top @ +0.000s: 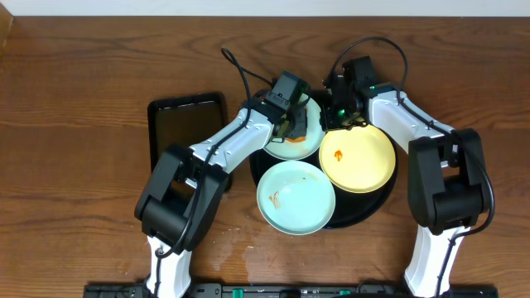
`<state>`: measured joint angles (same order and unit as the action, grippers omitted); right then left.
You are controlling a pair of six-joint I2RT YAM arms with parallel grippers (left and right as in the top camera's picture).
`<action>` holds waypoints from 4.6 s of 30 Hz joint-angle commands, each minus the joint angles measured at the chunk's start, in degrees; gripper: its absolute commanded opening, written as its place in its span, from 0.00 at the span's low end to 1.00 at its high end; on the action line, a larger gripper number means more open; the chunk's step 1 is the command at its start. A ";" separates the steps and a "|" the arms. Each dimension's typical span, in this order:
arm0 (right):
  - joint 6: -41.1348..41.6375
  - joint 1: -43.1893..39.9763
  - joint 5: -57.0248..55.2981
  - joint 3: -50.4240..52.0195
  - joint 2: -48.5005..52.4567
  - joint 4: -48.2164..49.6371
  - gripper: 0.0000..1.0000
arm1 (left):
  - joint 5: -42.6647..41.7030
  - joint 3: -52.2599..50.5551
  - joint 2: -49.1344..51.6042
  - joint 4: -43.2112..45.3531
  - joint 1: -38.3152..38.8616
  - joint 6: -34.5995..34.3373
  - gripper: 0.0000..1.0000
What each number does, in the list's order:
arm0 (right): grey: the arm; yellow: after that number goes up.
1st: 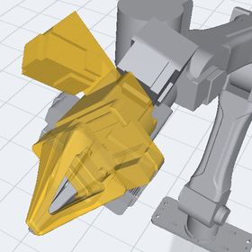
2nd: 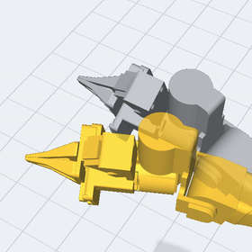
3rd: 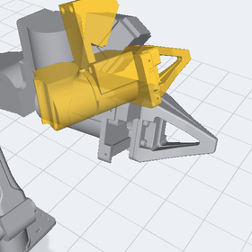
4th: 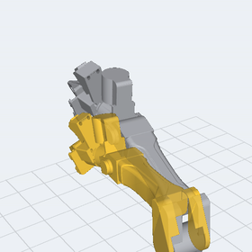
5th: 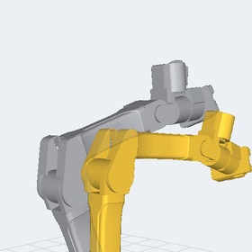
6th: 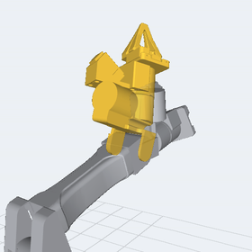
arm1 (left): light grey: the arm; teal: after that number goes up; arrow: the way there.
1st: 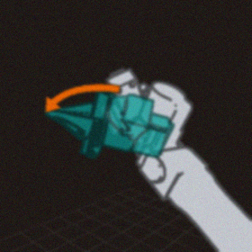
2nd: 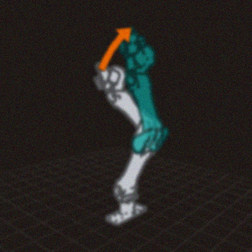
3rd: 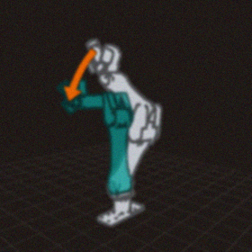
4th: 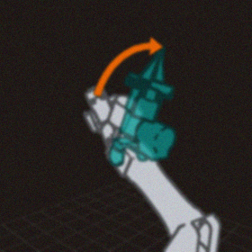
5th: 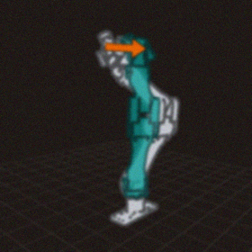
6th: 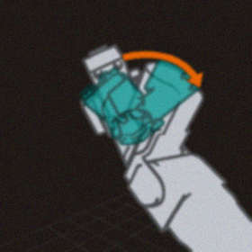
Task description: Clean dirty plates on tray and stack at the side
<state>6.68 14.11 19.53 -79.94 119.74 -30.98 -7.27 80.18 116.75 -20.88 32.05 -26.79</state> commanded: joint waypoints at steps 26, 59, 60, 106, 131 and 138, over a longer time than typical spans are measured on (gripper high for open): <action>2.71 0.07 -3.21 -0.52 0.90 -5.22 0.01 | 44.24 7.06 -6.71 -11.54 -0.96 13.25 0.07; -7.63 -0.26 -2.73 -0.63 -2.45 -5.66 0.01 | -3.78 -4.72 -15.52 -22.56 -24.83 7.06 0.45; -7.63 -0.26 -2.73 -0.63 -2.45 -5.66 0.01 | -5.86 -4.72 -15.74 -21.73 -24.46 7.06 0.45; -15.61 -2.56 21.27 -0.59 -2.40 -4.63 0.22 | -5.27 -7.76 -3.21 -5.70 -15.26 10.49 0.08; -17.05 -2.16 31.65 -0.52 1.53 -6.19 0.26 | -5.77 -7.76 -2.56 -4.87 -15.26 10.43 0.08; -17.03 -1.03 31.74 -0.52 2.16 -6.16 0.18 | -5.77 -7.76 -2.56 -4.87 -15.26 10.43 0.08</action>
<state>-9.06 10.63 45.78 -80.49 120.88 -37.01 -16.80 72.99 112.44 -25.56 17.26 -16.43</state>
